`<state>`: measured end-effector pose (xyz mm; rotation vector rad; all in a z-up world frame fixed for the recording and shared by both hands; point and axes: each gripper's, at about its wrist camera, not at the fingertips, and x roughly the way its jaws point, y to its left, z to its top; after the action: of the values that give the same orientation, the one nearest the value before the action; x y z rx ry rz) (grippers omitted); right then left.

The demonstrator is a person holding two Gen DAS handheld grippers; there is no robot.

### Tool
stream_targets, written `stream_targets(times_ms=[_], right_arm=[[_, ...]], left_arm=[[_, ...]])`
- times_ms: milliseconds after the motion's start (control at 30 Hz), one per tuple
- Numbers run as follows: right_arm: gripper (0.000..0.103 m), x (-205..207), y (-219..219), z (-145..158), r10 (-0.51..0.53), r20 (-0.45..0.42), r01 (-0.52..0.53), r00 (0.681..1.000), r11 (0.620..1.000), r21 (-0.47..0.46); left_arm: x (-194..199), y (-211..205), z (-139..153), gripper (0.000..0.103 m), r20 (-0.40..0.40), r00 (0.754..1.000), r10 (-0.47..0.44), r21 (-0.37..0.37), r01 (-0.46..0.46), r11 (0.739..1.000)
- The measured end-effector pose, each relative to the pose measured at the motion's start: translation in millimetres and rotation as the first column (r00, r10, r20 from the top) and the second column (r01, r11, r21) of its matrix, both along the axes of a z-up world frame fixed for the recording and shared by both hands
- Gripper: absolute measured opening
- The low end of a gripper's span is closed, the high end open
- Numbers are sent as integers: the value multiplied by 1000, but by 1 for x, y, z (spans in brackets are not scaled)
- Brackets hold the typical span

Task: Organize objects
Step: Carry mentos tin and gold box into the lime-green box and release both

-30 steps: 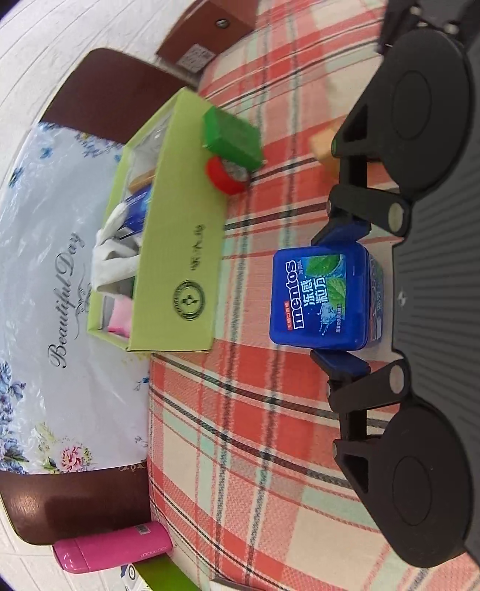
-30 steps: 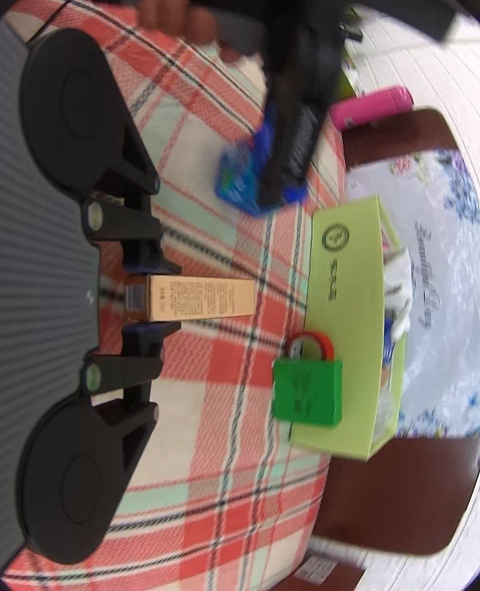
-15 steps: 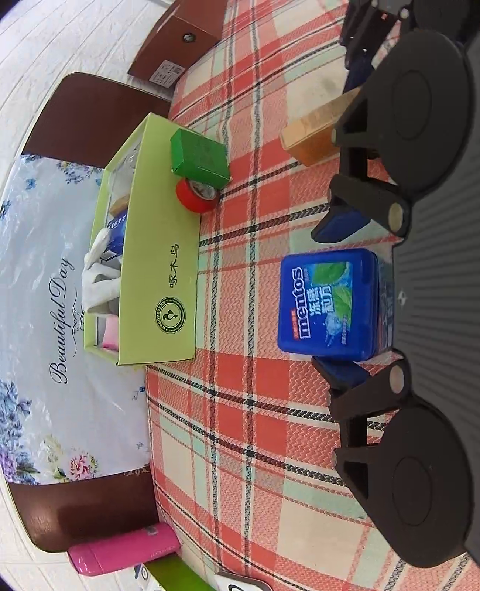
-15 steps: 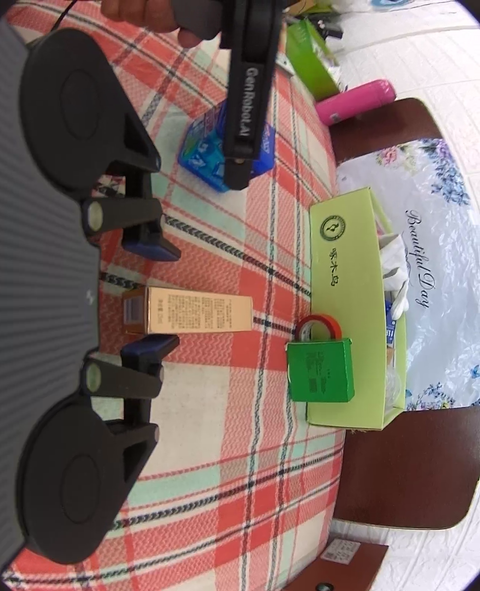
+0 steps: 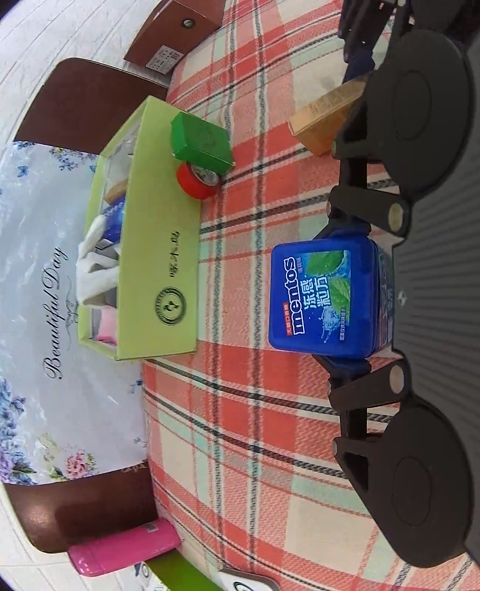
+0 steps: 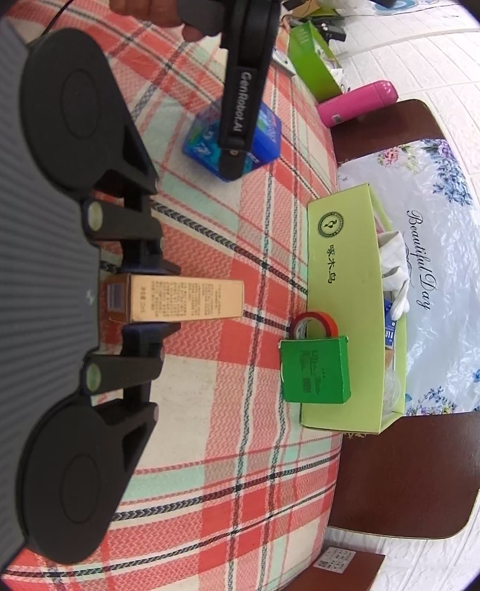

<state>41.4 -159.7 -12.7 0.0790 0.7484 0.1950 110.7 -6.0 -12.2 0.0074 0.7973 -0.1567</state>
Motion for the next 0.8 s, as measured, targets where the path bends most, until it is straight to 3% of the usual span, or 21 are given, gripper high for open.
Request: stream_targets(times_ms=[700,800], right_arm=[[24,55,-29,76,-5,198,5,980,1000,4],[24,67,-34,84,-14,221,13,975,1000,2]], left_arm=[[45,-22,59,59,158,986,-49,8,48,999],[56,-20,73,59,190,981,-40,-20,45,999]])
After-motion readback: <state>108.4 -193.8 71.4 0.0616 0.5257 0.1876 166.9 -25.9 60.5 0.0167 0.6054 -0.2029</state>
